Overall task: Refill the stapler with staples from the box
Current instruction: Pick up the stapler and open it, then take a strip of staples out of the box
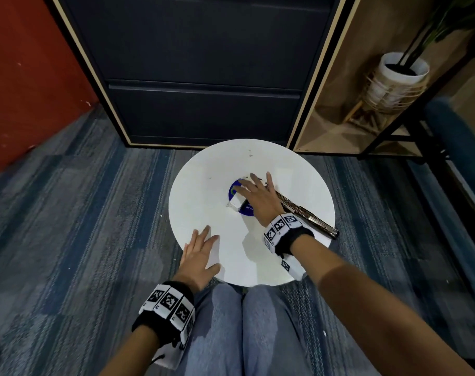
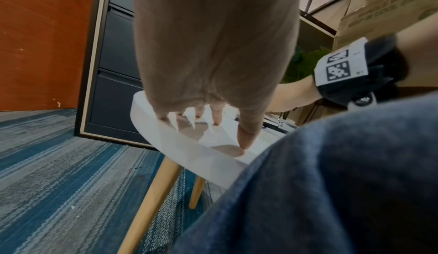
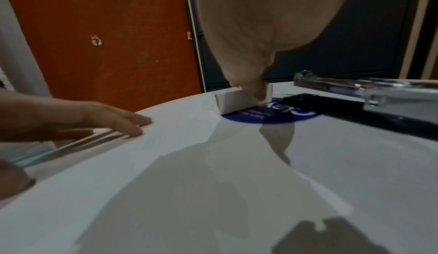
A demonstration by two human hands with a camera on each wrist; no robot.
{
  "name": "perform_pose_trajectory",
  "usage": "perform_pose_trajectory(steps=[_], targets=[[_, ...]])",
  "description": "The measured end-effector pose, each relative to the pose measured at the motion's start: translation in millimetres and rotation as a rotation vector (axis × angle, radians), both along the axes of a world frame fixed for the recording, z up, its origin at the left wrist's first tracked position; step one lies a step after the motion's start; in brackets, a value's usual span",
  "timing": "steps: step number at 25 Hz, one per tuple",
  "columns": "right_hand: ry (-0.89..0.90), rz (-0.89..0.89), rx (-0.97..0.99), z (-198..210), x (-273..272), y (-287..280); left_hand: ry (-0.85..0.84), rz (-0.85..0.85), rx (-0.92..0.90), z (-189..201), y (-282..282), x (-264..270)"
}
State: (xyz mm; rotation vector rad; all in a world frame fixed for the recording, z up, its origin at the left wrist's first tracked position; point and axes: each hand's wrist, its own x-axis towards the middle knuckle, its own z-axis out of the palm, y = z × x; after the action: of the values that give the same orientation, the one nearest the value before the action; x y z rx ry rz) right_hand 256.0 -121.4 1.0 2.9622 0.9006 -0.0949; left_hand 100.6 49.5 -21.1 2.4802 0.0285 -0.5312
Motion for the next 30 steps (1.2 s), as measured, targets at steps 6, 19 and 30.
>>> perform_pose_trajectory(steps=[6, 19, 30], targets=[[0.169, -0.103, 0.04, -2.5, -8.7, 4.0, 0.038, -0.056, 0.119, 5.3, 0.4, 7.3], [0.526, -0.34, 1.416, 65.8, -113.1, -19.2, -0.417, 0.049, -0.529, 68.2, -31.6, 23.3], [0.501, -0.359, 1.417, 99.2, -121.2, -12.0, -0.484, 0.182, -0.71, 95.3, -23.7, 17.4]])
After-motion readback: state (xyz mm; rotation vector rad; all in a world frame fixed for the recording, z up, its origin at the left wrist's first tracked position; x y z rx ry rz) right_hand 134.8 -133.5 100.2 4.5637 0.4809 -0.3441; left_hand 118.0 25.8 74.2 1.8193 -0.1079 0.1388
